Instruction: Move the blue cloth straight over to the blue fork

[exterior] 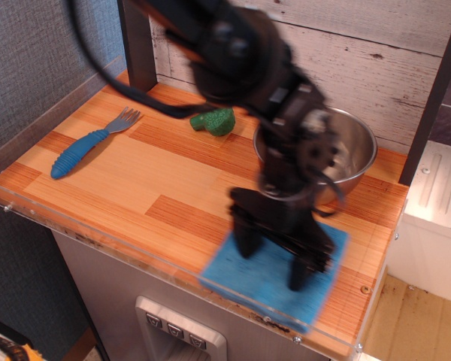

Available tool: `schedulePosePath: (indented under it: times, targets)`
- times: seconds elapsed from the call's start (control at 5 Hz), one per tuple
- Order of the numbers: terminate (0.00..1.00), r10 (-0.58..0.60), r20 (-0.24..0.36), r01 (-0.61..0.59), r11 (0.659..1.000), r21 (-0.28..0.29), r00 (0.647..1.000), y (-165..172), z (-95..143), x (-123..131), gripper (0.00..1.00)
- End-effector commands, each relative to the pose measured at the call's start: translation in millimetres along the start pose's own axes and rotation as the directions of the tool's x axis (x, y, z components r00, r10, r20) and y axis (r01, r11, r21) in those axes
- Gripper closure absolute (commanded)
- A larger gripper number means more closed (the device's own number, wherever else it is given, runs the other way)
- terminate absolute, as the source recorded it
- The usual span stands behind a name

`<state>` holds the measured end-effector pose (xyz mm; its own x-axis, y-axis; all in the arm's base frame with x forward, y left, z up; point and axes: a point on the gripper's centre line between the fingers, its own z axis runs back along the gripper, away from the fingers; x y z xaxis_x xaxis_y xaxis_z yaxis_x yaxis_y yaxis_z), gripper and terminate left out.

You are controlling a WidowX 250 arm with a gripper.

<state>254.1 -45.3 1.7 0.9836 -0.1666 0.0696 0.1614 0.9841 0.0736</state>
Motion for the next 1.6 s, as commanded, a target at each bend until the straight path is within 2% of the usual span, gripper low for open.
schedulePosePath:
  times: [0.0,0.2,0.8,1.2,1.4]
  targets:
    - [0.0,-0.033,-0.036,0.034,0.999,0.033,0.999,63,-15,-17,0.0]
    - [0.0,-0.095,-0.031,0.096,0.995,0.031,0.995,90,-18,-13,0.0]
    - [0.0,-0.035,-0.046,0.035,0.999,0.004,0.998,148,-14,-25,0.0]
    - [0.0,-0.029,-0.036,0.03,0.999,0.013,0.999,157,-1,-31,0.0]
    - [0.0,-0.031,0.005,0.031,0.999,0.019,1.0,154,10,-18,0.0]
